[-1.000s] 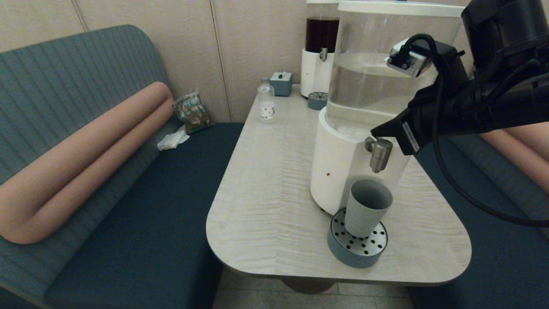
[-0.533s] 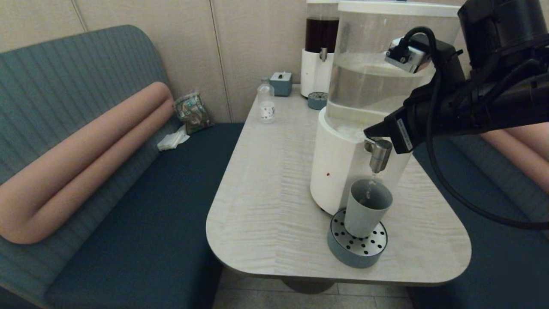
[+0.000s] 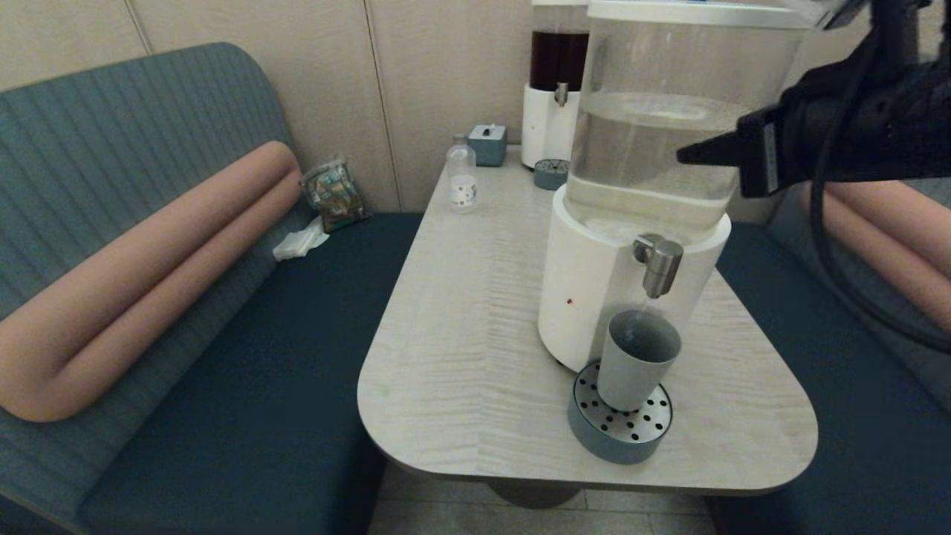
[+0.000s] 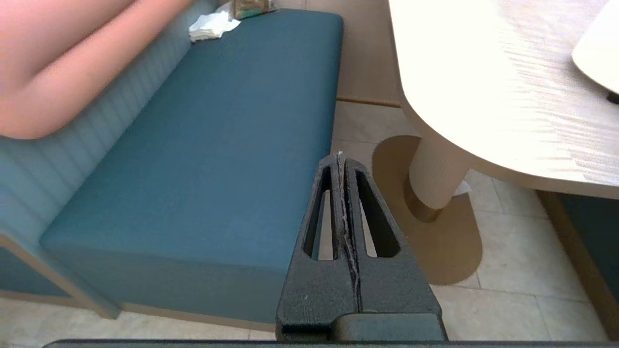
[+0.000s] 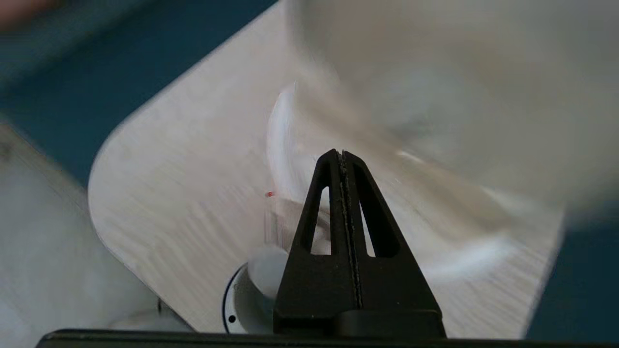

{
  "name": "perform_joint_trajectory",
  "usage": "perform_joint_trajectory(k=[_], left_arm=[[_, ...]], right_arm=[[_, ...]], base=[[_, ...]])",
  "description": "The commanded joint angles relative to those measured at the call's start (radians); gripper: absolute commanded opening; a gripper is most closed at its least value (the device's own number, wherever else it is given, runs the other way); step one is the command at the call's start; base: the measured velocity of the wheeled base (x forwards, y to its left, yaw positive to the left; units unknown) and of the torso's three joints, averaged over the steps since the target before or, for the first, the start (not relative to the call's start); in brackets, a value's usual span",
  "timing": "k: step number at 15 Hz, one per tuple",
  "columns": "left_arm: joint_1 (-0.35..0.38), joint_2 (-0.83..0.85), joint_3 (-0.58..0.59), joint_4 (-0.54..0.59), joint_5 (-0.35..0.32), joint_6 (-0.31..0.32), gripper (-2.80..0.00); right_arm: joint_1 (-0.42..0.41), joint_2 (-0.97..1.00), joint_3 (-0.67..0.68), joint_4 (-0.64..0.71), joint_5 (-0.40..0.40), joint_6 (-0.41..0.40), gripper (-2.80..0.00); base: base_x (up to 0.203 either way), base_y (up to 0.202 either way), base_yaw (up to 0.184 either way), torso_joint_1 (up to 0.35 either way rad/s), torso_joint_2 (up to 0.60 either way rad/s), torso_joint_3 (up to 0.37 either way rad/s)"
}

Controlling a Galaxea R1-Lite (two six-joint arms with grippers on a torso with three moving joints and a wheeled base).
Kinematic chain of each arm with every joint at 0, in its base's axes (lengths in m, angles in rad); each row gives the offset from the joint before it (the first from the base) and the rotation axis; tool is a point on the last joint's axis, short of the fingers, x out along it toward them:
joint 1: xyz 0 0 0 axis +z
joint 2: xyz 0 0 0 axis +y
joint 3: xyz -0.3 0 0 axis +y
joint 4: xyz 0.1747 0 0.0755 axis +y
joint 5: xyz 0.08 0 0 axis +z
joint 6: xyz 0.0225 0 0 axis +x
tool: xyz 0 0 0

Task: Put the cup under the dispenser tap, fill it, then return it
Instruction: Turn off the faucet

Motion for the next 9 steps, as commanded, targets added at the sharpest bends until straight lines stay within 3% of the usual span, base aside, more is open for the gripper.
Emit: perform_joint_trajectory(k=[1, 4, 7, 9], left_arm=[[0.001, 0.002, 0.000, 0.000, 0.000, -0.001, -2.80], [-0.001, 0.002, 0.000, 0.000, 0.000, -0.001, -2.80], [0.001, 0.002, 0.000, 0.000, 0.000, -0.001, -2.80], [0.001, 0.002, 0.000, 0.000, 0.000, -0.001, -2.80]], right_arm=[[-0.009, -0.142, 0.042, 0.002, 0.000, 0.010, -2.80], [-0.075, -0.411, 0.228, 0.001, 0.007, 0.012, -2.80], [-0.261, -0.684, 0.472, 0.001, 0.058, 0.007, -2.80], [-0.326, -0.837, 0.604, 0.004, 0.093, 0.015, -2.80]], base=[[0.000, 0.000, 0.000, 0.000, 0.00, 0.000], [0.000, 0.000, 0.000, 0.000, 0.00, 0.000], [0.000, 0.000, 0.000, 0.000, 0.00, 0.000], [0.000, 0.000, 0.000, 0.000, 0.00, 0.000]])
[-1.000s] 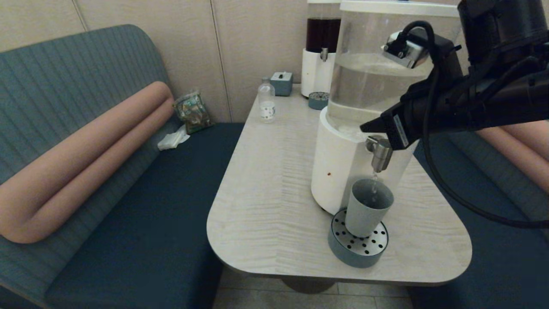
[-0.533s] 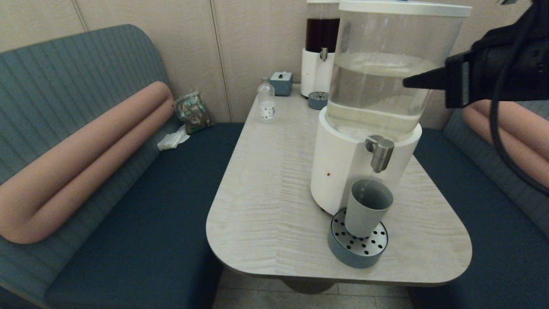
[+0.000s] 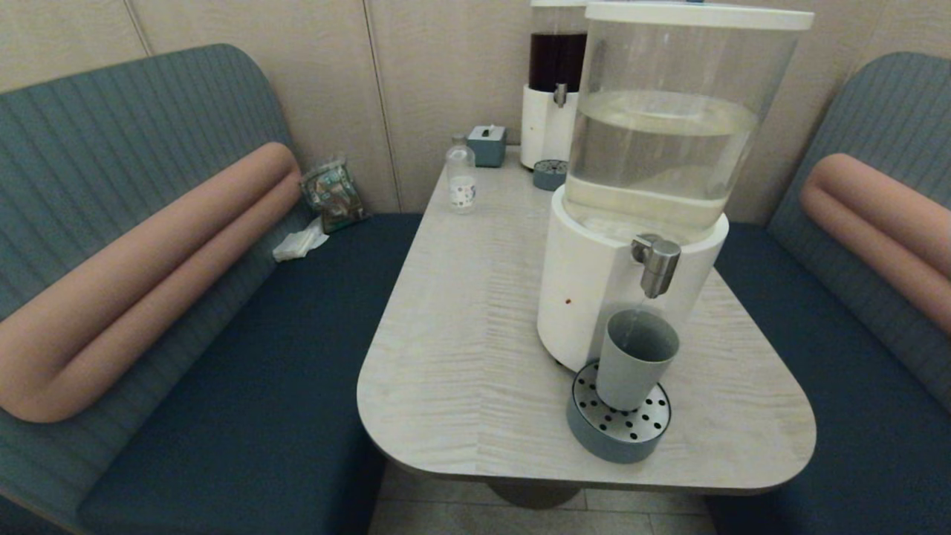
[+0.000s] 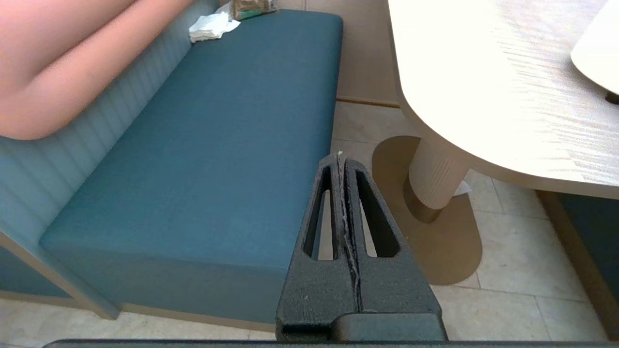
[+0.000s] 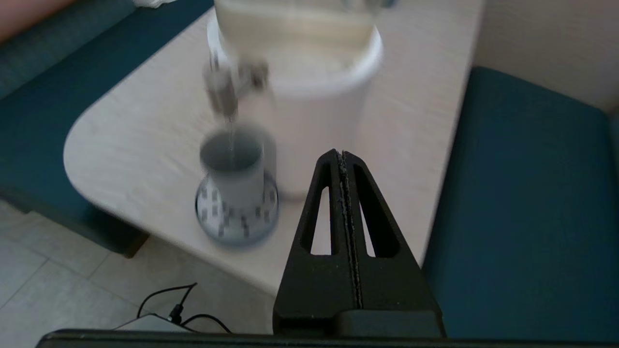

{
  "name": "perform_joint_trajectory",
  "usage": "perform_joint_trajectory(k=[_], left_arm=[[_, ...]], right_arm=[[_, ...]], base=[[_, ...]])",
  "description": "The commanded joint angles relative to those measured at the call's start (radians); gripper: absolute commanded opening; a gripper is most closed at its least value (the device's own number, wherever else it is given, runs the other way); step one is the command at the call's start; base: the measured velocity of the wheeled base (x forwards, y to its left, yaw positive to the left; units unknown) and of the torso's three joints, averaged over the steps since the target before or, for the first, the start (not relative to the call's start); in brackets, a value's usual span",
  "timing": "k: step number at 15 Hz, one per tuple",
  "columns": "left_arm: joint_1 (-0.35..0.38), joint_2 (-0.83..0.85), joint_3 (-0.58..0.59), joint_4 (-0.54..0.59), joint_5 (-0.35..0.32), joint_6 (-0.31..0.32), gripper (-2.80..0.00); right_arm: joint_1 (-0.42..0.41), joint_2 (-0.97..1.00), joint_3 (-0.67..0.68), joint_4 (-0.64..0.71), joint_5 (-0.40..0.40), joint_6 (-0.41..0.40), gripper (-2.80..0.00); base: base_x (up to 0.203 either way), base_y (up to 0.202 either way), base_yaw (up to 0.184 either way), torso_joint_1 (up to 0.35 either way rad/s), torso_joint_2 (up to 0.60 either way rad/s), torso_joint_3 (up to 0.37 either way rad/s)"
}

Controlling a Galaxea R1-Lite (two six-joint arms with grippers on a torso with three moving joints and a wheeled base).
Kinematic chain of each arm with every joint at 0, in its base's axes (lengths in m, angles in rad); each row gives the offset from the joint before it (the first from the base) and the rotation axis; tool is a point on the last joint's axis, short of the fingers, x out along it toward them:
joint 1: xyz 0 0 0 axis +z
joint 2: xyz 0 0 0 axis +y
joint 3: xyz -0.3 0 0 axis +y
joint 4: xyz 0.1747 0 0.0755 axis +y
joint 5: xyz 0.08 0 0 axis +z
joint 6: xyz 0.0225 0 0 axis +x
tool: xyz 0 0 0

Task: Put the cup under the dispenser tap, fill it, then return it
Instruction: Turn off the faucet

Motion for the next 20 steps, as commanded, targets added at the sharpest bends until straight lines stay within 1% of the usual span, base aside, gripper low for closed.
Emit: perform_joint_trajectory(k=[1, 3, 4, 6, 7, 8, 10, 12, 13, 15, 16, 17, 18, 20], left_arm=[[0.001, 0.002, 0.000, -0.001, 0.000, -0.001, -2.80], [0.001, 0.002, 0.000, -0.001, 0.000, -0.001, -2.80], [0.001, 0.002, 0.000, -0.001, 0.000, -0.001, -2.80], [0.001, 0.002, 0.000, -0.001, 0.000, -0.001, -2.80], [0.001, 0.002, 0.000, -0.001, 0.000, -0.001, -2.80], [0.001, 0.002, 0.000, -0.001, 0.000, -0.001, -2.80], [0.001, 0.002, 0.000, -0.001, 0.000, -0.001, -2.80], [0.001, 0.002, 0.000, -0.001, 0.000, -0.001, -2.80], [0.001, 0.002, 0.000, -0.001, 0.000, -0.001, -2.80], [0.001, 0.002, 0.000, -0.001, 0.000, -0.001, -2.80], [0.001, 0.002, 0.000, -0.001, 0.000, -0.001, -2.80], [0.001, 0.002, 0.000, -0.001, 0.000, -0.001, -2.80], [0.001, 0.002, 0.000, -0.001, 0.000, -0.001, -2.80], [0.001, 0.002, 0.000, -0.001, 0.000, -0.001, -2.80]], right_arm=[[-0.051, -0.223, 0.121, 0.001, 0.012, 0.003, -2.80], [-0.127, -0.353, 0.238, 0.001, 0.045, 0.012, -2.80], [-0.166, -0.414, 0.278, 0.004, 0.083, 0.016, -2.80], [-0.209, -0.542, 0.354, 0.008, 0.139, 0.017, -2.80], [-0.221, -0.585, 0.398, 0.011, 0.148, 0.016, -2.80], [-0.220, -0.598, 0.439, 0.018, 0.152, 0.037, -2.80], [-0.145, -0.630, 0.500, 0.053, 0.162, 0.065, -2.80], [-0.144, -0.687, 0.561, 0.056, 0.168, 0.067, -2.80], [-0.150, -0.746, 0.605, 0.055, 0.178, 0.049, -2.80], [-0.155, -0.846, 0.740, 0.040, 0.182, -0.032, -2.80], [-0.157, -0.859, 0.797, -0.007, 0.144, -0.055, -2.80], [-0.157, -0.862, 0.862, -0.082, 0.095, -0.054, -2.80], [-0.158, -0.864, 0.914, -0.167, 0.063, -0.059, -2.80], [-0.158, -0.865, 1.058, -0.453, -0.001, -0.104, -2.80]], base=[[0.000, 0.000, 0.000, 0.000, 0.00, 0.000], [0.000, 0.000, 0.000, 0.000, 0.00, 0.000], [0.000, 0.000, 0.000, 0.000, 0.00, 0.000], [0.000, 0.000, 0.000, 0.000, 0.00, 0.000], [0.000, 0.000, 0.000, 0.000, 0.00, 0.000], [0.000, 0.000, 0.000, 0.000, 0.00, 0.000], [0.000, 0.000, 0.000, 0.000, 0.00, 0.000], [0.000, 0.000, 0.000, 0.000, 0.00, 0.000], [0.000, 0.000, 0.000, 0.000, 0.00, 0.000], [0.000, 0.000, 0.000, 0.000, 0.00, 0.000], [0.000, 0.000, 0.000, 0.000, 0.00, 0.000], [0.000, 0.000, 0.000, 0.000, 0.00, 0.000], [0.000, 0.000, 0.000, 0.000, 0.00, 0.000], [0.000, 0.000, 0.000, 0.000, 0.00, 0.000]])
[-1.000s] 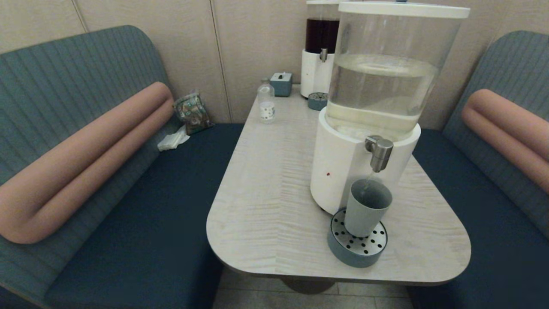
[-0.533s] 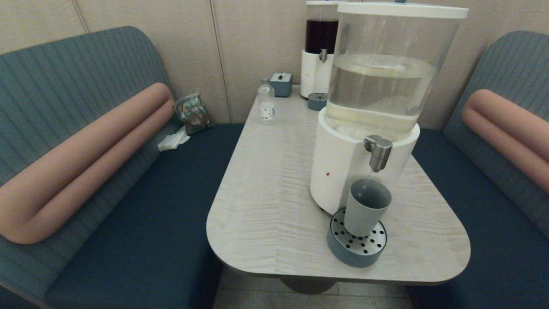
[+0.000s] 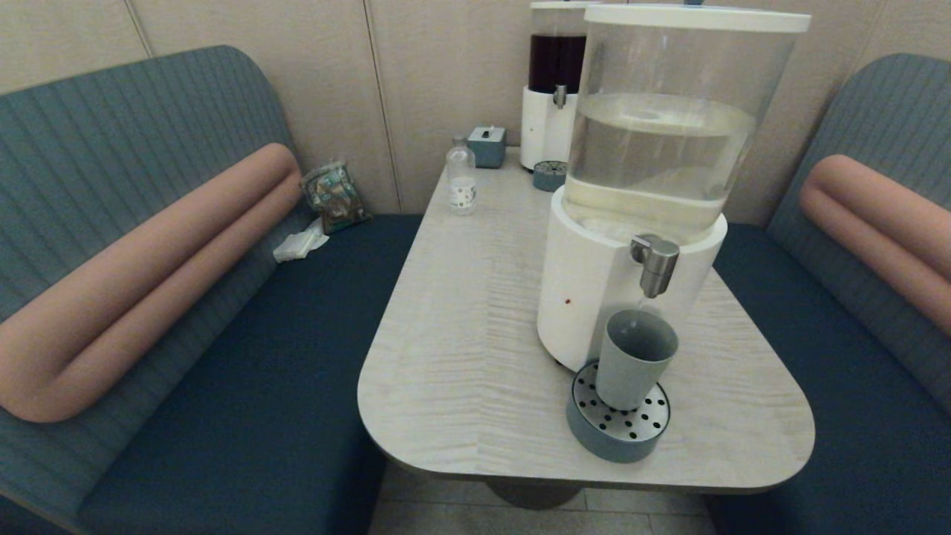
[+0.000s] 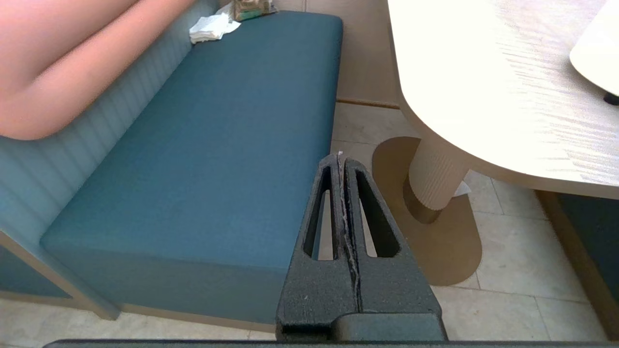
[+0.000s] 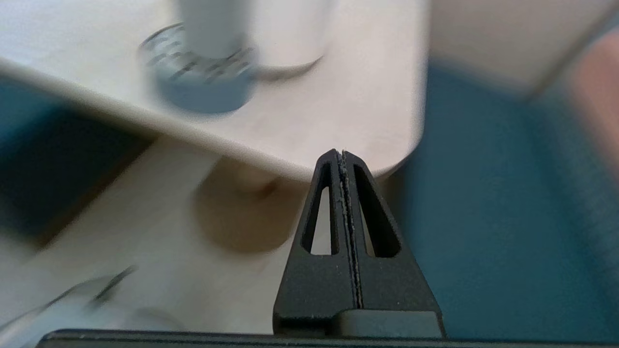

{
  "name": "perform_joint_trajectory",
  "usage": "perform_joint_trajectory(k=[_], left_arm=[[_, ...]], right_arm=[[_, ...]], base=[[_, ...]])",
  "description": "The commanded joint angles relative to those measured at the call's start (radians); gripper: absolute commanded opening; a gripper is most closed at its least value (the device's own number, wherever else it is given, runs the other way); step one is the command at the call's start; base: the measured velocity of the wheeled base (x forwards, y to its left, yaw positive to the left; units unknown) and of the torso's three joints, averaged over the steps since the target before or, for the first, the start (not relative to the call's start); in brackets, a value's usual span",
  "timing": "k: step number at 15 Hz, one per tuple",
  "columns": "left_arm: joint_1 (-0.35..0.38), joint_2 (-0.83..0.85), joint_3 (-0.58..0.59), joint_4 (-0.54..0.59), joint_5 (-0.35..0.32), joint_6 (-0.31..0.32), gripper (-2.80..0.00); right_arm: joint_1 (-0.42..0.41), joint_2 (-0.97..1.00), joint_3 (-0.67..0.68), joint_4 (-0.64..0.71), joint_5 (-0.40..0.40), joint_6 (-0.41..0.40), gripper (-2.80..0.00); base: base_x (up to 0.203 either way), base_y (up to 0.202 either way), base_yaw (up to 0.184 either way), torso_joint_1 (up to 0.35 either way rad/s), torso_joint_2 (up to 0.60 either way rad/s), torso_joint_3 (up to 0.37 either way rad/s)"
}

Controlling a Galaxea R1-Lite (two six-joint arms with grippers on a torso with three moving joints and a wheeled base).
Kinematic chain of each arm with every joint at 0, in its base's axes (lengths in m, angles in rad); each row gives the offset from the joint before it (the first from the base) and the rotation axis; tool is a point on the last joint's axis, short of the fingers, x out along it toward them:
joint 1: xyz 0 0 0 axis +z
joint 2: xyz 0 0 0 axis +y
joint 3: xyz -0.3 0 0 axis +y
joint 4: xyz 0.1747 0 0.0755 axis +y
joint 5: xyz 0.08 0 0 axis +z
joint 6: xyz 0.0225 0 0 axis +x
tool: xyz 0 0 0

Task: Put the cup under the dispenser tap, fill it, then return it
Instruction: Turn off the faucet

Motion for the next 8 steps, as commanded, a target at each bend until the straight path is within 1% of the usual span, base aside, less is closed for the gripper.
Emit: perform_joint_trajectory(k=[1, 2, 3, 4, 5, 7, 8], left_arm=[[0.000, 0.002, 0.000, 0.000, 0.000, 0.000, -2.80], [0.000, 0.002, 0.000, 0.000, 0.000, 0.000, -2.80], [-0.001, 0.002, -0.001, 0.004, 0.000, 0.005, -2.80], [0.000, 0.002, 0.000, 0.001, 0.000, -0.001, -2.80], [0.000, 0.002, 0.000, -0.002, 0.000, -0.012, -2.80], [0.000, 0.002, 0.000, -0.002, 0.000, -0.013, -2.80], [0.000, 0.002, 0.000, 0.000, 0.001, -0.010, -2.80]], right_arm=[[0.000, -0.012, 0.075, -0.184, -0.032, -0.017, -2.80], [0.000, -0.013, 0.077, -0.161, -0.049, -0.023, -2.80], [0.000, -0.012, 0.076, -0.074, -0.058, -0.005, -2.80], [-0.001, -0.012, 0.077, -0.029, -0.067, 0.052, -2.80], [-0.001, -0.010, 0.074, 0.007, -0.068, 0.075, -2.80], [-0.001, -0.010, 0.072, 0.012, -0.072, 0.123, -2.80], [-0.001, -0.012, 0.074, 0.011, -0.085, 0.129, -2.80]], base=[[0.000, 0.000, 0.000, 0.000, 0.00, 0.000], [0.000, 0.000, 0.000, 0.000, 0.00, 0.000], [0.000, 0.000, 0.000, 0.000, 0.00, 0.000], [0.000, 0.000, 0.000, 0.000, 0.00, 0.000], [0.000, 0.000, 0.000, 0.000, 0.00, 0.000], [0.000, 0.000, 0.000, 0.000, 0.00, 0.000], [0.000, 0.000, 0.000, 0.000, 0.00, 0.000]])
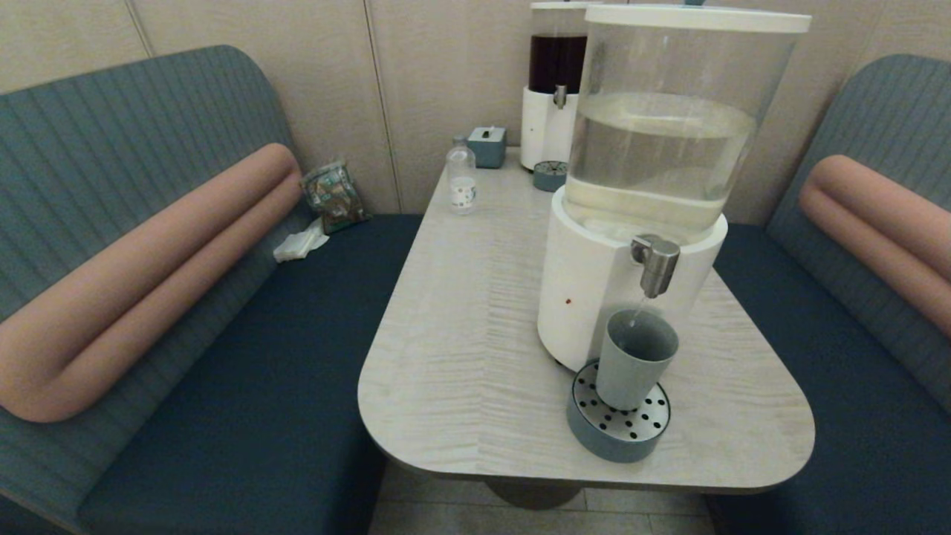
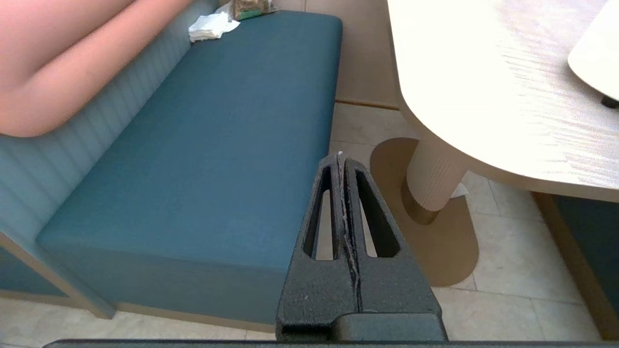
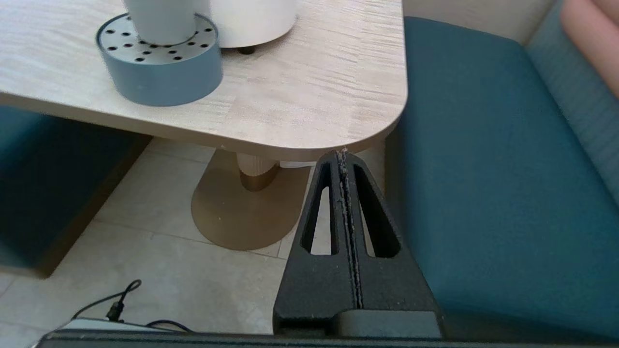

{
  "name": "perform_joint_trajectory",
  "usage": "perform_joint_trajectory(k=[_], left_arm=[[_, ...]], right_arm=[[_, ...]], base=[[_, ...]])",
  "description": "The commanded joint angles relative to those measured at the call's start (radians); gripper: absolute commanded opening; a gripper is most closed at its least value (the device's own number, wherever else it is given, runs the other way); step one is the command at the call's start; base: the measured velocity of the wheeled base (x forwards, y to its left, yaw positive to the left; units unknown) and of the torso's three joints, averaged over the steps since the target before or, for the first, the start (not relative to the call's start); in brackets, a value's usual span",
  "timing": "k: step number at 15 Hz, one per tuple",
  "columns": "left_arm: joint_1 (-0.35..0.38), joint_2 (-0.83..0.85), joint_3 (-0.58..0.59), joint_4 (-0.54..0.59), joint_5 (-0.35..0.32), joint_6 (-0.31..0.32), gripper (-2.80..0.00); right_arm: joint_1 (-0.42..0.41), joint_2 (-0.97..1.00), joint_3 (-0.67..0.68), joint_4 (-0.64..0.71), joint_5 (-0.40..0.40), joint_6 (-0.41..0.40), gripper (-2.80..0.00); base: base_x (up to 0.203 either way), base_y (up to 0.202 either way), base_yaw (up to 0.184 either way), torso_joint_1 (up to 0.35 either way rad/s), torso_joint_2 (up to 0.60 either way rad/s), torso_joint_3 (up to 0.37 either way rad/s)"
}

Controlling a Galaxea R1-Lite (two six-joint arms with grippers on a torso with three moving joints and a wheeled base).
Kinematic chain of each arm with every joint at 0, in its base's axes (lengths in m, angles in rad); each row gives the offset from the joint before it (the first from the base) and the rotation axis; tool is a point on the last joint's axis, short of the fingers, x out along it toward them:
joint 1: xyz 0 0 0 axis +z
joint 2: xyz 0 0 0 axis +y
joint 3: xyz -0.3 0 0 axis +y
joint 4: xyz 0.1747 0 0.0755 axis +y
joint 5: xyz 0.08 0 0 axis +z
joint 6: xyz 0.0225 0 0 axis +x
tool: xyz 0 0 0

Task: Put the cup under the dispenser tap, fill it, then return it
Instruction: Turn off the faucet

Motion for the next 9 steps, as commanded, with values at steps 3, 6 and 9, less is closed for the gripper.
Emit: perform_joint_trajectory(k=[3, 6, 9], left_arm=[[0.001, 0.002, 0.000, 0.000, 0.001, 0.009, -2.80], [0.000, 0.009, -0.094, 0.012, -0.009, 0.007, -2.80], [-0.013, 0.144, -0.443, 0.120, -0.079, -0.021, -2.80]], right_arm=[[0.000, -0.002, 0.005, -0.011, -0.003, -0.002, -2.80], [0.001, -0.002, 0.005, -0.012, -0.003, 0.004, -2.80], [0.000, -0.002, 0.005, -0.012, -0.003, 0.005, -2.80]], base=[[0.000, 0.000, 0.000, 0.000, 0.00, 0.000], [0.000, 0.000, 0.000, 0.000, 0.00, 0.000], [0.000, 0.000, 0.000, 0.000, 0.00, 0.000]])
